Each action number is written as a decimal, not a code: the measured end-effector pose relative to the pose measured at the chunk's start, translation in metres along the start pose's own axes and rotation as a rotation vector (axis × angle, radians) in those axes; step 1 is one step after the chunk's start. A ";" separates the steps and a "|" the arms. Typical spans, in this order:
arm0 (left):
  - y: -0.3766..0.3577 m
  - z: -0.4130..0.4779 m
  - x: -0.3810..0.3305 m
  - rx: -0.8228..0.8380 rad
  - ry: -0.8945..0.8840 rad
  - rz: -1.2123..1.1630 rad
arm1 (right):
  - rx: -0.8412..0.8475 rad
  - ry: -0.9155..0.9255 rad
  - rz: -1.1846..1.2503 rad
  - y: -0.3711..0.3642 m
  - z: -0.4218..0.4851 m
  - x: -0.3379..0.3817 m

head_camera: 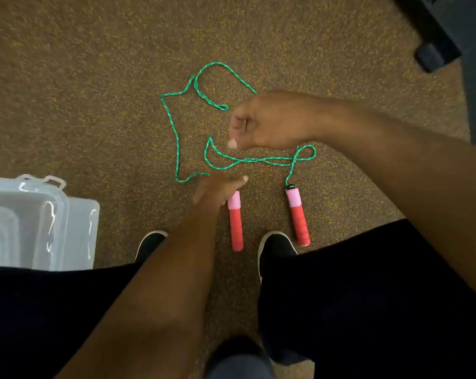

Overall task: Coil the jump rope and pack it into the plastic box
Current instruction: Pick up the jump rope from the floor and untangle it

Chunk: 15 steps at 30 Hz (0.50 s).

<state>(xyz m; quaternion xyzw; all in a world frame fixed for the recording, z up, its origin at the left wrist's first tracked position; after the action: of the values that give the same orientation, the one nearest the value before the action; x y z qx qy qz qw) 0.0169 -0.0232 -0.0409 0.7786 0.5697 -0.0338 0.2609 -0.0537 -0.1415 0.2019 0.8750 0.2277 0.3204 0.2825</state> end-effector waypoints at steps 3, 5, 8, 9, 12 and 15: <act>-0.003 -0.006 -0.004 -0.097 0.015 0.003 | 0.022 0.001 -0.008 0.002 -0.001 -0.004; -0.006 -0.013 -0.004 -0.072 0.001 -0.021 | 0.048 -0.020 -0.021 -0.001 -0.007 -0.004; 0.002 -0.020 -0.021 0.092 -0.154 -0.139 | 0.055 -0.056 0.018 0.006 -0.016 -0.006; 0.012 -0.033 -0.037 0.124 -0.215 -0.187 | 0.039 -0.080 -0.001 0.011 -0.020 -0.007; 0.052 -0.087 -0.104 0.159 -0.487 -0.342 | -0.044 -0.261 -0.017 0.031 -0.038 -0.017; 0.090 -0.159 -0.171 0.165 -0.783 -0.213 | -0.124 -0.440 0.565 0.036 -0.067 -0.018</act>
<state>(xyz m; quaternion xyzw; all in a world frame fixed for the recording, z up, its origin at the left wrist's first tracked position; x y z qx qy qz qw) -0.0002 -0.1204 0.1886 0.6620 0.5001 -0.3997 0.3898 -0.1044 -0.1549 0.2602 0.9326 -0.1090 0.2033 0.2777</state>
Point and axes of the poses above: each hand's wrist, its own z-axis towards the middle knuckle, its own y-axis out of the back of the hand, x = y × z, the point moved 5 cm from there along z, towards the middle knuckle, and after that the axes turned 6 degrees about x, right-handed, at the moved point
